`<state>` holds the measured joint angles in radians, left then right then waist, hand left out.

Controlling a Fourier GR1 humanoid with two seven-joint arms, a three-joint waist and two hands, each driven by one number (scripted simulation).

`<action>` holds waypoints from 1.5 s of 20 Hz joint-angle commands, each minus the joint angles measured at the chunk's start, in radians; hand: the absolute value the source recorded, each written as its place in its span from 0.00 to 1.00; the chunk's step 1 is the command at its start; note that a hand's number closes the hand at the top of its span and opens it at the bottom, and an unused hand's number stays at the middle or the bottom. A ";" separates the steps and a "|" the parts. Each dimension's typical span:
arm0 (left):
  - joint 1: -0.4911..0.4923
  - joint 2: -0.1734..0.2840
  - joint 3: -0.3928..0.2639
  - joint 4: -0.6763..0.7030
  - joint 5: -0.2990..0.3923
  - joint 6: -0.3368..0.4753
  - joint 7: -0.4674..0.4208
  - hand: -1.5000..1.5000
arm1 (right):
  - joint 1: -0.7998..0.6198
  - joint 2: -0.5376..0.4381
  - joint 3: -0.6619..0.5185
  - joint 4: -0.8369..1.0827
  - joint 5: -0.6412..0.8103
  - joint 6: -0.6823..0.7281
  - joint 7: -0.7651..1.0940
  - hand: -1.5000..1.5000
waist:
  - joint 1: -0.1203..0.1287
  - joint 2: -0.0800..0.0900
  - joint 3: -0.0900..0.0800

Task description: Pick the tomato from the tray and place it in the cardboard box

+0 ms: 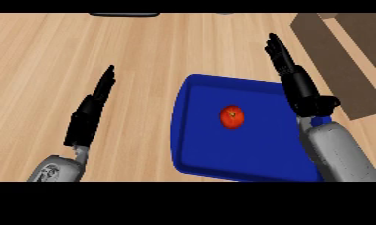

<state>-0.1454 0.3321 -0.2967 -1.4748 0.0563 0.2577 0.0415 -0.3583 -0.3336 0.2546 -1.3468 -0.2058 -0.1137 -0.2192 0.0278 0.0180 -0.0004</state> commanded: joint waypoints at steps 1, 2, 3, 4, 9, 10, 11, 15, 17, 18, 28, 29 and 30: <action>0.055 0.035 0.091 -0.043 0.060 -0.060 0.005 0.50 | -0.045 0.007 -0.027 0.016 -0.014 0.080 0.057 0.00 | -0.020 -0.018 0.000; 0.063 0.046 0.132 -0.012 0.119 -0.095 -0.031 0.50 | -0.091 0.031 -0.030 0.075 -0.035 0.089 0.061 0.00 | -0.014 -0.017 0.000; 0.050 0.043 0.147 -0.076 0.135 -0.071 0.053 0.50 | 0.014 -0.008 -0.007 -0.025 -0.049 0.129 0.071 0.00 | -0.023 -0.020 0.000; 0.083 0.064 0.183 -0.091 0.190 -0.100 0.053 0.50 | -0.052 0.015 -0.013 0.007 -0.078 0.146 0.103 0.00 | -0.011 -0.020 0.000; 0.111 0.052 0.248 -0.103 0.306 -0.126 0.094 0.50 | 0.047 0.000 -0.156 -0.001 0.032 -0.109 -0.149 0.00 | -0.023 -0.023 0.002; 0.125 0.071 0.264 -0.109 0.314 -0.145 0.088 0.50 | 0.093 0.024 -0.134 -0.022 0.040 -0.094 -0.222 0.00 | -0.024 -0.021 0.002; 0.059 0.073 0.291 -0.088 0.326 -0.122 0.142 0.50 | 0.118 0.022 -0.122 -0.059 0.028 -0.043 -0.283 0.00 | -0.035 -0.020 0.002; 0.167 0.094 0.304 -0.140 0.343 -0.184 0.115 0.50 | 0.195 -0.064 -0.067 -0.205 0.111 0.018 -0.327 0.00 | -0.029 -0.024 0.000; 0.083 0.084 0.316 -0.105 0.349 -0.159 0.163 0.50 | 0.160 -0.147 -0.044 -0.236 0.150 0.074 -0.218 0.00 | -0.035 -0.022 0.000; 0.145 0.092 0.306 -0.136 0.359 -0.188 0.153 0.50 | 0.128 -0.162 0.000 -0.267 0.211 0.038 -0.110 0.00 | -0.027 -0.025 -0.002; 0.111 0.073 0.299 -0.120 0.340 -0.178 0.141 0.50 | -0.021 -0.361 0.226 -0.370 0.561 0.225 0.452 0.00 | -0.018 -0.023 -0.005; 0.134 0.101 0.315 -0.138 0.333 -0.185 0.139 0.50 | -0.023 -0.371 0.242 -0.415 0.549 0.278 0.518 0.00 | -0.018 -0.027 -0.004; 0.111 0.105 0.328 -0.150 0.366 -0.197 0.169 0.50 | -0.070 -0.328 0.258 -0.383 0.563 0.294 0.582 0.00 | -0.009 -0.022 -0.003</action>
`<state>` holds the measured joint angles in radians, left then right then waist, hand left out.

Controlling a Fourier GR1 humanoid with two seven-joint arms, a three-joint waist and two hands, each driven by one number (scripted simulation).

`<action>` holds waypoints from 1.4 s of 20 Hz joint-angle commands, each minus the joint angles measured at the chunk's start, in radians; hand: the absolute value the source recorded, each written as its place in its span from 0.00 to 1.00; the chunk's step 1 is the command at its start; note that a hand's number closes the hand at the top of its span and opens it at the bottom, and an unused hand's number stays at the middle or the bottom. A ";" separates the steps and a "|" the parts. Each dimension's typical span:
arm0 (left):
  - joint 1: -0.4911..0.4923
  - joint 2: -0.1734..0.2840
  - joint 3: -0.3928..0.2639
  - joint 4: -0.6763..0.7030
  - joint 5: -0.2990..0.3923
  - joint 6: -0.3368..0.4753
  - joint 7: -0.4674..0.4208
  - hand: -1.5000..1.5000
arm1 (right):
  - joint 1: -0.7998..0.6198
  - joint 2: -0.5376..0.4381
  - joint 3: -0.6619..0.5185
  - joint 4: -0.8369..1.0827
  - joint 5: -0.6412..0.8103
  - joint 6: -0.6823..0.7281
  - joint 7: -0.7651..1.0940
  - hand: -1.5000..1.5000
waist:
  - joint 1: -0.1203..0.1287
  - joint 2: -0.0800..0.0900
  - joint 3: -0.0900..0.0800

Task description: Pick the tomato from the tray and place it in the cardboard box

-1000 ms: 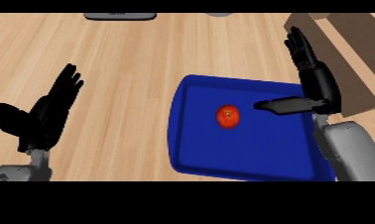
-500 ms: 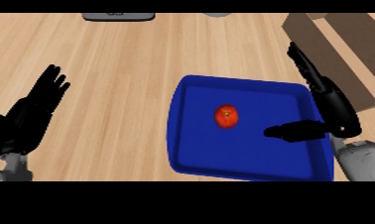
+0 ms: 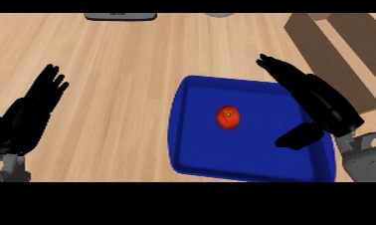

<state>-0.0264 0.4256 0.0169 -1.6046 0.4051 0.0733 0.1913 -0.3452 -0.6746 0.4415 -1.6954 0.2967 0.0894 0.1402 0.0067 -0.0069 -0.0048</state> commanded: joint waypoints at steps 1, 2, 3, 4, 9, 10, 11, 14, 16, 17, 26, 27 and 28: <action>0.010 -0.015 -0.002 0.005 -0.011 0.002 -0.017 0.50 | -0.083 0.027 0.115 -0.076 0.052 0.143 0.290 0.00 | 0.007 0.002 0.000; -0.021 -0.045 -0.032 0.022 -0.031 0.021 -0.004 0.50 | -0.132 0.046 0.093 -0.048 0.036 0.179 0.317 0.00 | 0.002 0.006 0.002; 0.004 0.018 0.019 -0.005 0.017 -0.035 0.018 0.50 | -0.129 0.084 0.135 -0.079 0.059 0.185 0.409 0.00 | 0.008 0.003 0.002; -0.007 -0.050 -0.019 0.012 -0.032 0.015 -0.027 0.50 | -0.139 0.103 0.128 -0.050 0.045 0.215 0.411 0.00 | 0.002 0.006 0.003; -0.012 -0.062 0.000 0.046 -0.048 -0.004 -0.039 0.50 | -0.163 0.231 0.117 -0.011 0.008 0.305 0.538 0.00 | -0.003 0.007 0.004; 0.007 -0.037 0.001 -0.039 -0.039 0.007 0.033 0.50 | -0.162 0.248 0.128 -0.058 0.002 0.329 0.625 0.00 | -0.002 0.005 0.004; -0.063 -0.016 0.025 -0.017 -0.021 -0.003 0.077 0.50 | -0.220 0.259 0.081 -0.014 -0.020 0.372 0.617 0.00 | -0.002 0.006 0.004; -0.020 -0.027 0.043 -0.067 -0.026 0.001 0.088 0.50 | -0.155 0.303 0.115 0.022 0.064 0.360 0.609 0.00 | -0.001 0.006 0.005; 0.033 -0.053 0.040 -0.050 -0.050 -0.032 0.020 0.50 | -0.202 0.328 0.072 0.068 0.056 0.423 0.609 0.00 | 0.001 0.007 0.004; -0.010 -0.066 0.040 -0.004 -0.059 -0.035 0.030 0.50 | -0.119 0.274 0.057 -0.007 0.075 0.443 0.565 0.00 | -0.006 0.007 0.005; 0.011 -0.059 0.114 -0.058 -0.045 -0.092 0.078 0.50 | -0.140 0.365 -0.027 0.116 0.180 0.477 0.444 0.00 | 0.000 0.007 0.005; 0.038 -0.098 0.069 -0.145 -0.089 -0.037 0.111 0.50 | -0.069 0.359 -0.013 -0.004 0.189 0.480 0.477 0.00 | -0.004 0.006 0.005; -0.044 -0.114 0.083 0.019 -0.104 -0.060 0.035 0.50 | -0.096 0.363 -0.034 0.091 0.217 0.460 0.400 0.00 | -0.005 0.008 0.005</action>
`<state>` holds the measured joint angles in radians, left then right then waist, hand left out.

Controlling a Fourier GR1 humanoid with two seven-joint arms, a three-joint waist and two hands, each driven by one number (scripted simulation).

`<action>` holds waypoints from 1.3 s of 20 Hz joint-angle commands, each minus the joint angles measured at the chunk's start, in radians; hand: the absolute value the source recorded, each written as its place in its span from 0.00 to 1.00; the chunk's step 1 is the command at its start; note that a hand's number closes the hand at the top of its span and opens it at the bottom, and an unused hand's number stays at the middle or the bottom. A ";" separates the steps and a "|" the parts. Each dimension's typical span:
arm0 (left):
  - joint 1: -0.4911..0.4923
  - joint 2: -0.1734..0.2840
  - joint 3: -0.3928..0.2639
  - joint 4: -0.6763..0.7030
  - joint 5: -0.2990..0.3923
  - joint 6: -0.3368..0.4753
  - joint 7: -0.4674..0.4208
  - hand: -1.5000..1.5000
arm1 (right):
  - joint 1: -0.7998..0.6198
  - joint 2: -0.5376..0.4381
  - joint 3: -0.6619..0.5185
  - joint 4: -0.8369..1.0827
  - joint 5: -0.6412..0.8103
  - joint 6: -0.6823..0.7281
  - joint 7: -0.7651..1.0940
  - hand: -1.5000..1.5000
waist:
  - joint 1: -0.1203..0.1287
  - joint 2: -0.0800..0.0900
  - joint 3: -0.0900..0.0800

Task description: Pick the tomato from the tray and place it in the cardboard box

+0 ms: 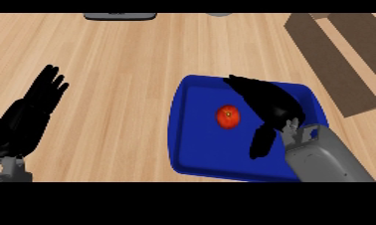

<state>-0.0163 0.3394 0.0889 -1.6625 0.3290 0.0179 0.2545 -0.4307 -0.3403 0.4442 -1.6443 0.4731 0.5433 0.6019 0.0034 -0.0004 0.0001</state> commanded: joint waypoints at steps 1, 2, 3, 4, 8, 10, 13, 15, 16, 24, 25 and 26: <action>0.013 -0.030 -0.014 -0.087 -0.030 0.027 0.051 0.50 | 0.001 0.083 0.029 0.059 0.099 -0.039 -0.042 0.00 | 0.003 0.000 0.000; 0.049 -0.039 0.006 -0.065 -0.026 -0.003 0.010 0.50 | 0.041 -0.005 -0.051 -0.008 0.051 0.038 -0.102 0.00 | 0.000 0.000 0.000; -0.038 -0.014 0.041 0.037 -0.017 -0.030 0.005 0.50 | 0.031 0.044 -0.027 0.059 0.119 -0.030 -0.122 0.00 | -0.001 0.001 0.000; 0.011 -0.039 0.020 -0.013 -0.037 -0.019 0.011 0.50 | 0.028 0.072 -0.017 0.017 0.124 0.006 -0.089 0.00 | 0.000 0.000 0.000; -0.025 -0.051 0.048 0.106 -0.046 -0.062 -0.070 0.50 | 0.030 0.085 -0.010 0.071 0.204 -0.009 -0.131 0.00 | -0.001 0.001 0.000; -0.115 -0.012 0.063 0.084 -0.032 -0.045 0.038 0.50 | 0.053 0.106 0.027 0.077 0.241 -0.024 -0.112 0.00 | -0.003 0.000 0.000; 0.018 -0.075 0.024 -0.003 -0.081 -0.042 -0.019 0.50 | -0.016 0.132 -0.027 0.186 0.268 -0.007 -0.175 0.00 | 0.003 0.000 0.000; -0.074 -0.076 0.049 0.104 -0.073 -0.045 -0.012 0.50 | -0.018 0.168 -0.030 0.173 0.284 0.019 -0.134 0.00 | -0.001 0.001 0.000; 0.019 -0.047 0.067 -0.008 -0.041 -0.082 0.014 0.50 | -0.022 0.222 -0.016 0.100 0.283 0.051 -0.022 0.00 | 0.002 -0.001 0.000; 0.040 -0.099 0.069 -0.011 -0.069 -0.106 -0.023 0.50 | 0.037 0.228 -0.038 0.128 0.381 0.047 -0.081 0.00 | -0.001 0.000 0.000; -0.058 -0.048 0.120 0.083 -0.053 -0.119 -0.008 0.50 | -0.018 0.224 -0.068 0.200 0.378 0.056 -0.109 0.00 | -0.002 0.001 0.000; -0.044 -0.108 0.049 0.069 -0.120 -0.071 -0.016 0.50 | -0.045 0.200 -0.091 0.244 0.378 0.063 -0.163 0.00 | -0.001 0.001 0.000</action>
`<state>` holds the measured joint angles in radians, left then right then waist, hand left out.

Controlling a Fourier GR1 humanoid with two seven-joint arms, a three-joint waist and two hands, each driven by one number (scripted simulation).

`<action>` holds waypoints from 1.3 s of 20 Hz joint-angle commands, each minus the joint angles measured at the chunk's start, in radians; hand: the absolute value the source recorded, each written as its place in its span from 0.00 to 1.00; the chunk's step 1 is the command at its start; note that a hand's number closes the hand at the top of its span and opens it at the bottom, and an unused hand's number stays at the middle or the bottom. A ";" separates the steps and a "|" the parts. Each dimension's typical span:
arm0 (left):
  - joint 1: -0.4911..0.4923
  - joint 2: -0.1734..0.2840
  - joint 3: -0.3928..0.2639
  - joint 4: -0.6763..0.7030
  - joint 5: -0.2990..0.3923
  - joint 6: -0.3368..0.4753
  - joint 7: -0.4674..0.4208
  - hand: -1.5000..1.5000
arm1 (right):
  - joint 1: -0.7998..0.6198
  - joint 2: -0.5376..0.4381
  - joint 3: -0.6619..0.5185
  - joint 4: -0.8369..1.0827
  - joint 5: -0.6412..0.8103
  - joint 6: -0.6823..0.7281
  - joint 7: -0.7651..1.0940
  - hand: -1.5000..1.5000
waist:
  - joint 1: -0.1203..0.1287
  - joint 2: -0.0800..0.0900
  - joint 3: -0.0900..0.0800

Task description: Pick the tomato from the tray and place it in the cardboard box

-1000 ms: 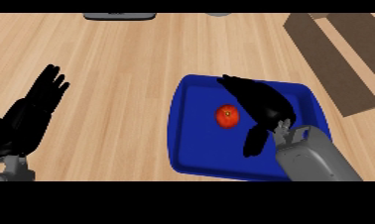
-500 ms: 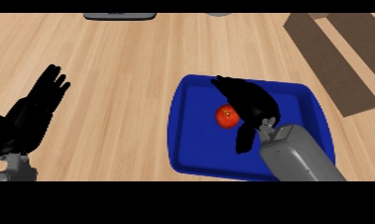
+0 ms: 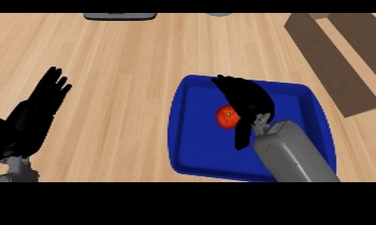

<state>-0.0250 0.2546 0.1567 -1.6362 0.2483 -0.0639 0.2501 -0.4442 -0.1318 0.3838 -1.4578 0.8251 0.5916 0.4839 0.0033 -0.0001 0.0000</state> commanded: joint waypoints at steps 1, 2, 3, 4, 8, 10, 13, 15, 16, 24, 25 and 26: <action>0.009 0.025 0.048 -0.016 0.016 -0.030 0.018 0.50 | -0.001 0.037 -0.002 0.075 0.054 -0.031 -0.032 0.00 | 0.002 0.000 0.000; 0.073 -0.005 0.009 -0.136 0.002 0.004 0.075 0.50 | 0.044 0.009 0.005 -0.053 0.033 0.060 0.019 0.00 | 0.001 -0.002 0.000; -0.027 0.003 0.035 0.046 -0.005 -0.027 -0.006 0.50 | 0.051 0.052 0.030 -0.013 0.081 -0.004 0.024 0.00 | -0.003 0.000 0.000; 0.025 -0.015 0.024 -0.039 0.001 -0.023 0.019 0.50 | 0.041 0.047 0.010 0.058 0.084 -0.029 -0.037 0.00 | 0.001 0.000 0.000; -0.064 0.020 0.048 -0.028 -0.006 0.000 0.104 0.50 | 0.002 0.037 -0.024 0.129 0.099 -0.022 -0.076 0.00 | 0.000 0.001 0.000; -0.080 -0.024 0.026 0.042 -0.043 0.009 0.022 0.50 | -0.006 0.025 -0.049 0.124 0.096 0.017 -0.090 0.00 | -0.002 0.001 0.000; 0.020 -0.051 0.012 -0.044 -0.038 -0.018 0.020 0.50 | 0.065 0.031 -0.025 0.072 0.131 0.019 -0.080 0.00 | -0.001 0.000 0.000; -0.006 -0.030 0.050 0.023 -0.012 -0.050 0.004 0.50 | 0.081 0.025 -0.015 0.092 0.160 -0.021 -0.121 0.00 | -0.001 0.000 0.000; -0.010 -0.044 0.011 -0.071 -0.057 0.010 0.072 0.50 | 0.037 0.124 0.010 0.122 0.177 -0.022 -0.030 0.00 | 0.001 0.000 0.000; -0.051 -0.052 0.037 0.024 -0.055 -0.024 0.014 0.50 | 0.004 0.041 -0.085 0.276 0.210 -0.090 -0.216 0.00 | 0.000 0.001 0.000; -0.008 -0.072 0.012 -0.056 -0.073 -0.006 0.053 0.50 | 0.058 0.078 -0.050 0.198 0.224 -0.062 -0.170 0.00 | 0.000 0.000 0.000; -0.006 -0.049 0.041 -0.002 -0.062 -0.046 0.005 0.50 | 0.080 0.099 -0.027 0.180 0.239 -0.077 -0.157 0.00 | -0.001 0.000 0.000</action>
<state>-0.0428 0.2039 0.1892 -1.6459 0.1952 -0.0911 0.2743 -0.3874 -0.0588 0.3459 -1.2605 1.0378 0.5185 0.3288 0.0030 0.0000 0.0000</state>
